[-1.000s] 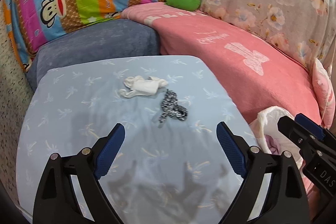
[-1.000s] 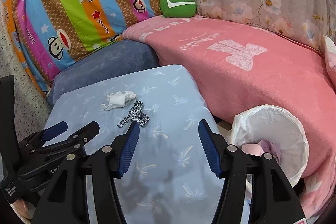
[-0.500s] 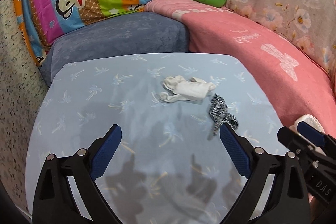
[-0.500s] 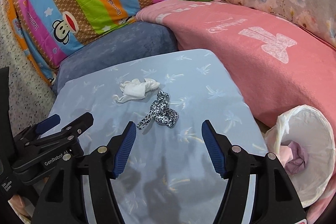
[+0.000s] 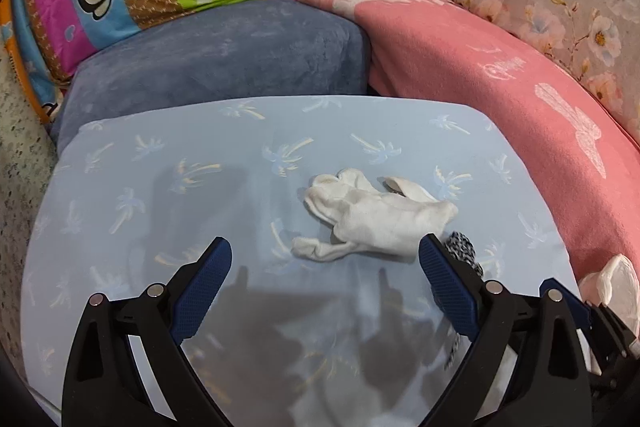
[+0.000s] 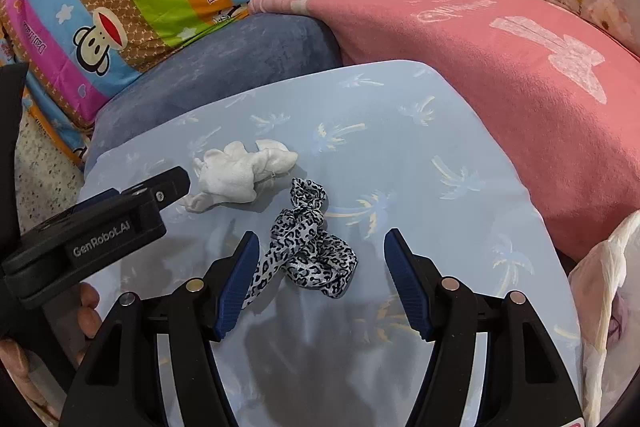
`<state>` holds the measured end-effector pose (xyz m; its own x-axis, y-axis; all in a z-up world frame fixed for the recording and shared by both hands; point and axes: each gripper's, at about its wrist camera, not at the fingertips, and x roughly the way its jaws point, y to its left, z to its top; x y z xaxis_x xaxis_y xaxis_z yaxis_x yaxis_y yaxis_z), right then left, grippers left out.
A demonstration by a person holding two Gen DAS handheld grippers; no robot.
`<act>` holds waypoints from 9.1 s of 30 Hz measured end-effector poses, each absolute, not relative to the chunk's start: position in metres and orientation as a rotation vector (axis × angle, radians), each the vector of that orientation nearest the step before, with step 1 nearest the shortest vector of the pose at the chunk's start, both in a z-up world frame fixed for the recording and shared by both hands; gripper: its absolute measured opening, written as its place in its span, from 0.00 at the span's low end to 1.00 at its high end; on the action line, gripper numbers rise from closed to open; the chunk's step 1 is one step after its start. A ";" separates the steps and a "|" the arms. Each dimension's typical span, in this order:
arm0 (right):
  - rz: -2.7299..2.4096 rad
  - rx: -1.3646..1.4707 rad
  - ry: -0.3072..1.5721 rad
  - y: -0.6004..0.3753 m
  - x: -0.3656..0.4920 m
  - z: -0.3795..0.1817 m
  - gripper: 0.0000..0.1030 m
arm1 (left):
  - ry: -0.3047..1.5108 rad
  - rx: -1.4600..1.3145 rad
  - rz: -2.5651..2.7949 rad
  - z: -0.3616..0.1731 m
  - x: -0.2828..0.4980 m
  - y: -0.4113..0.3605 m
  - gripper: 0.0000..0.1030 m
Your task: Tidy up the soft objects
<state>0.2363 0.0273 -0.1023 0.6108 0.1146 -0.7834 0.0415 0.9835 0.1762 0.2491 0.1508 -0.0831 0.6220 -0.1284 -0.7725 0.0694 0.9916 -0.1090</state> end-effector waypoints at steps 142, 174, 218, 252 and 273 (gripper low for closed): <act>-0.312 0.307 0.590 -0.221 0.013 0.031 0.32 | 0.703 0.087 -0.566 0.015 0.087 -0.076 0.74; -0.310 0.175 0.698 -0.182 -0.029 0.011 0.55 | 0.697 0.112 -0.429 0.001 0.043 -0.034 0.90; -0.399 0.173 0.778 -0.202 -0.068 -0.023 0.94 | 0.739 0.229 -0.356 -0.027 0.013 -0.059 0.93; -0.404 0.161 0.805 -0.203 -0.070 -0.031 0.94 | 0.768 0.245 -0.343 -0.033 0.007 -0.065 0.93; -0.412 0.163 0.808 -0.205 -0.072 -0.033 0.94 | 0.769 0.245 -0.342 -0.033 0.006 -0.065 0.93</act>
